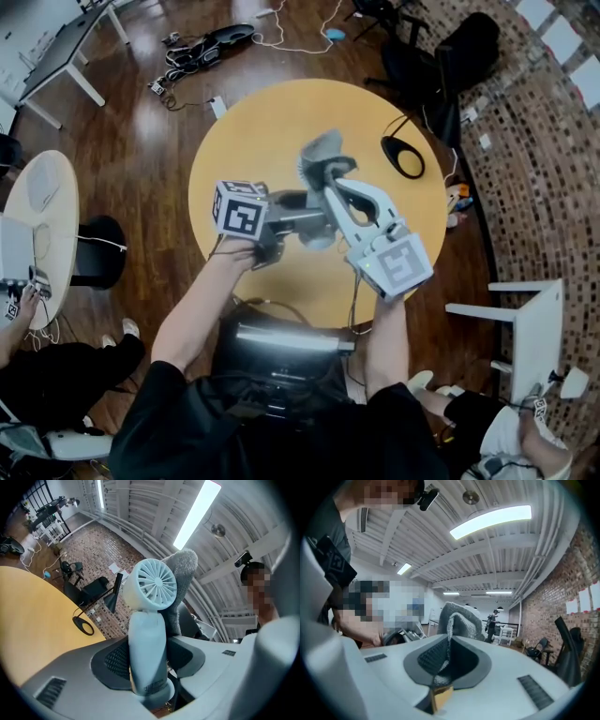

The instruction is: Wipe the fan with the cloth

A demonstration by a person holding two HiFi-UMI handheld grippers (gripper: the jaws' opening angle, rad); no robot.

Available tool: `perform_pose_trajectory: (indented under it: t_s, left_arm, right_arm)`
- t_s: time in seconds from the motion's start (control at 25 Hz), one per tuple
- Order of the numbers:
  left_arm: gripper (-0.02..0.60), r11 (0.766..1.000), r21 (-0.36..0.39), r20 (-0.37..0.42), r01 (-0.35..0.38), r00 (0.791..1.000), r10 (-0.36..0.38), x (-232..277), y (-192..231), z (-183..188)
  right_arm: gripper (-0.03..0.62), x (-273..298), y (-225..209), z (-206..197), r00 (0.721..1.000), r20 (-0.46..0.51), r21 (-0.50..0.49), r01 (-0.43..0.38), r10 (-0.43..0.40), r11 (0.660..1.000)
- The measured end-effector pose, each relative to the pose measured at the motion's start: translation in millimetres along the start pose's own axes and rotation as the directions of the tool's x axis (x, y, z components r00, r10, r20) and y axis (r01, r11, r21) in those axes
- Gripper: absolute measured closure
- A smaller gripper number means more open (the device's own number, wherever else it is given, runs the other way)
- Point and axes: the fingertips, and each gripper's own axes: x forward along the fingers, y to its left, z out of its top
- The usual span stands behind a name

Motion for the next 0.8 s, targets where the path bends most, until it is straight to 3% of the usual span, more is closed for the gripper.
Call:
perform_pose_trajectory:
  t_s: [0.12, 0.2, 0.28, 0.4, 0.52, 0.6, 0.68, 0.76, 0.8]
  left_arm:
    - [0.374, 0.999, 0.028, 0.000, 0.017, 1.000, -0.017, -8, -4, 1]
    - [0.374, 0.999, 0.040, -0.007, 0.010, 1.000, -0.010, -11, -4, 2]
    - [0.374, 0.999, 0.048, -0.022, -0.003, 1.000, 0.004, -11, -1, 1]
    - [0.374, 0.997, 0.073, -0.056, 0.000, 0.998, 0.004, -6, -3, -5]
    - [0.374, 0.996, 0.087, -0.066, 0.036, 0.997, -0.030, -1, -10, -12]
    - [0.374, 0.992, 0.118, -0.065, 0.040, 0.997, -0.033, 0, -11, -13]
    - [0.374, 0.982, 0.187, -0.075, 0.017, 0.997, -0.003, -3, -10, -11]
    - [0.374, 0.959, 0.282, -0.096, -0.026, 0.994, 0.055, -7, -7, -11]
    - [0.374, 0.942, 0.331, -0.108, -0.049, 0.990, 0.089, -8, -5, -12]
  right_arm:
    - [0.568, -7, -14, -27, 0.991, -0.121, -0.057, 0.047, -0.054, 0.997]
    - [0.568, -11, -21, -30, 0.985, -0.144, -0.102, 0.083, -0.098, 0.991]
    - [0.568, -14, -8, -14, 0.992, -0.118, -0.152, 0.036, -0.054, 0.988]
    - [0.568, -8, 23, -10, 0.986, -0.161, -0.265, -0.090, 0.048, 0.960]
    - [0.568, -8, 25, -12, 0.987, -0.141, -0.261, -0.118, 0.083, 0.958]
    - [0.568, -17, 11, -24, 0.985, -0.163, -0.222, -0.084, 0.048, 0.971]
    - [0.568, -25, -15, -39, 0.977, -0.206, -0.202, 0.014, -0.057, 0.979]
    - [0.568, -35, -37, -33, 0.972, -0.184, -0.148, 0.117, -0.143, 0.982]
    - [0.568, -40, -41, -17, 0.979, -0.140, -0.095, 0.135, -0.147, 0.986]
